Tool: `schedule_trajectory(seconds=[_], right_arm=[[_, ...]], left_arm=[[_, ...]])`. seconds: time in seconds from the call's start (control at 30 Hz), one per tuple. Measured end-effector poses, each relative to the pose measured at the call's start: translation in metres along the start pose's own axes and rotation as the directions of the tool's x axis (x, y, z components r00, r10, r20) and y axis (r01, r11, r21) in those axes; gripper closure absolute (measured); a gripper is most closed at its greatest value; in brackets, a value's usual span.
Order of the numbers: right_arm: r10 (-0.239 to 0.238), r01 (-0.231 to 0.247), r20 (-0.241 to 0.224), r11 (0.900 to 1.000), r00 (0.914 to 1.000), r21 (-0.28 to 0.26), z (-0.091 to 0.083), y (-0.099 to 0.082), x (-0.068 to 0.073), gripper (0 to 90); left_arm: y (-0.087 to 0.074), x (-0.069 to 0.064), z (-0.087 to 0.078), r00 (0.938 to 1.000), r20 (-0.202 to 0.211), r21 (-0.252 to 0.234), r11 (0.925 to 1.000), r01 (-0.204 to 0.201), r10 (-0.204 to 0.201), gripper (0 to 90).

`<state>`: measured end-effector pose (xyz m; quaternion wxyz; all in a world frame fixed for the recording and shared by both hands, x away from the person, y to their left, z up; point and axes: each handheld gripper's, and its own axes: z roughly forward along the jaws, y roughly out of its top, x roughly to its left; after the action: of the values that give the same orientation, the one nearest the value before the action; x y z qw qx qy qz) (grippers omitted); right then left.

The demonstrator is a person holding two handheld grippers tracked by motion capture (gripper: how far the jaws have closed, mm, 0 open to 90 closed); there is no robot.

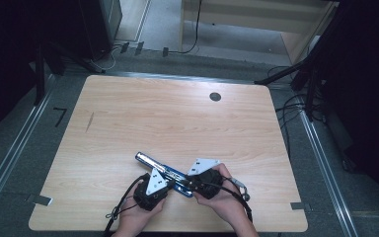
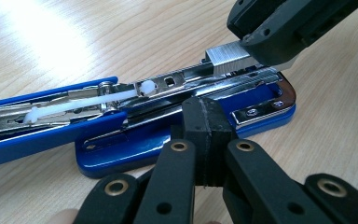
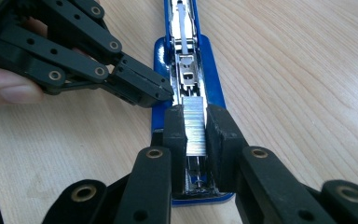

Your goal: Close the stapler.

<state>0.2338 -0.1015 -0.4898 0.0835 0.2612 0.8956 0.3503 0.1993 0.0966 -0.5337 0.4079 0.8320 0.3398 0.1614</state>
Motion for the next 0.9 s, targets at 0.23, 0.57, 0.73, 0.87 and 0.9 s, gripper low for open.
schedule_trajectory(seconds=[0.23,0.57,0.73,0.87,0.9], right_arm=[[0.006,-0.006,-0.002,1.0000,1.0000,0.002,0.0010,-0.0017,-0.0008,79.5],[0.002,-0.002,0.004,1.0000,1.0000,0.005,0.0018,-0.0016,0.0000,79.5],[-0.005,0.005,0.006,1.0000,1.0000,0.006,0.0033,-0.0009,0.0008,79.5],[-0.018,0.018,-0.001,0.9997,0.9998,0.015,0.0057,-0.0001,0.0019,79.5],[-0.020,0.020,-0.001,0.9997,0.9998,0.016,0.0060,0.0000,0.0022,79.5]], left_arm=[[0.0000,0.0001,-0.0001,1.0000,0.000,0.001,1.0000,-0.001,0.001,90.0],[0.0000,-0.0001,0.0000,1.0000,-0.001,0.001,1.0000,-0.002,0.002,90.0],[0.0000,0.0000,-0.0001,1.0000,0.000,0.001,1.0000,-0.001,0.001,90.0],[0.0000,0.0000,-0.0001,1.0000,-0.001,0.002,1.0000,-0.001,0.001,90.0],[0.0000,0.0000,-0.0001,1.0000,-0.001,0.002,1.0000,-0.001,0.001,90.0]])
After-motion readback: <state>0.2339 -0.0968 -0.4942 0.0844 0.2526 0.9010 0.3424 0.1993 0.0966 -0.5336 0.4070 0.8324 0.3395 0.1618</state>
